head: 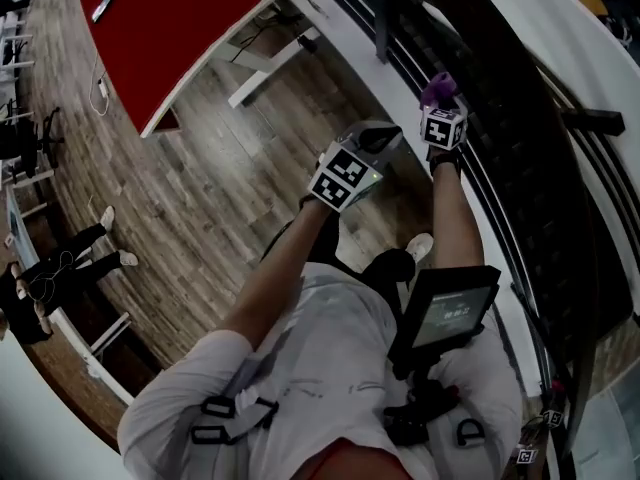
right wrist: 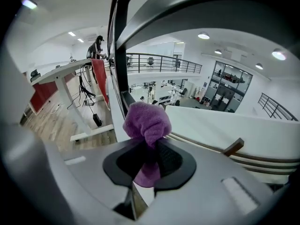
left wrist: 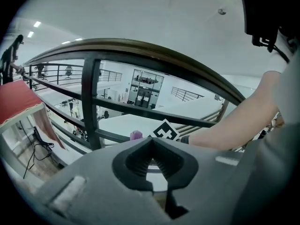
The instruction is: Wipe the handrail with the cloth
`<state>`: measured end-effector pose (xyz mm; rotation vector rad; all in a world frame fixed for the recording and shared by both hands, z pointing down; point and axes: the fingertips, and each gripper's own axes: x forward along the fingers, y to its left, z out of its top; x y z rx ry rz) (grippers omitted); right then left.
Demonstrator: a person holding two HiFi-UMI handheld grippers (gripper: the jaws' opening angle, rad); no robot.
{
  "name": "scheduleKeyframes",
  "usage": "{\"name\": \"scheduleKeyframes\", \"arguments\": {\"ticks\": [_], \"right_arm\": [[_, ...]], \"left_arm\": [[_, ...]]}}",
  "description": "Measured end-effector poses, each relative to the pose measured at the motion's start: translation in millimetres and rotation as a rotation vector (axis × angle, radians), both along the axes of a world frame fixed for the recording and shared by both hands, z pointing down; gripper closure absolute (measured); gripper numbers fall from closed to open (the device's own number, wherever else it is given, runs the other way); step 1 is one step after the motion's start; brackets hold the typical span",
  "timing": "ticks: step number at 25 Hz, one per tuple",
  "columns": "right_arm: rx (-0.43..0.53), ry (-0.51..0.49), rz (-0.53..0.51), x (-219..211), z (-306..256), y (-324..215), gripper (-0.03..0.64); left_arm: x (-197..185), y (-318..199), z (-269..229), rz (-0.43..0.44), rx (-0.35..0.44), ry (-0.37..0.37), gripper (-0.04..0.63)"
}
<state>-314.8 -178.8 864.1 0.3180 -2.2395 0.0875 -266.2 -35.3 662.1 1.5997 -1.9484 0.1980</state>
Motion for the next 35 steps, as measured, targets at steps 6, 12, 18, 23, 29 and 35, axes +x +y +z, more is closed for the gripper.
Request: {"name": "scheduleKeyframes", "arguments": {"ticks": [6,12,18,23,29,35], "right_arm": [[-0.058,-0.037,0.107,60.0,-4.8,-22.0,0.563],[-0.057,-0.054,0.223,118.6,-12.5,-54.3,0.563],[-0.066,-0.028,0.390,204.6,1.3,-101.2,0.565],[-0.064,-0.016,0.513,280.3,4.3,-123.9,0.565],[-0.003,-0.035,0.581,339.3,1.4,-145.5,0.565],[0.020,-0.038,0.652,404.0,-8.7,-161.5,0.565]], "left_arm": [[48.3,-27.3,6.5,0.097,-0.020,0.030,0.595],[90.2,-57.4,4.9,0.203,-0.012,0.044,0.595],[141.4,-85.0,19.6,0.310,-0.031,0.061,0.595],[193.8,-105.0,28.9,0.437,-0.041,0.084,0.595],[255.1,-122.4,39.7,0.562,-0.055,0.097,0.595],[313.4,-136.6,38.3,0.674,-0.066,0.104,0.595]]}}
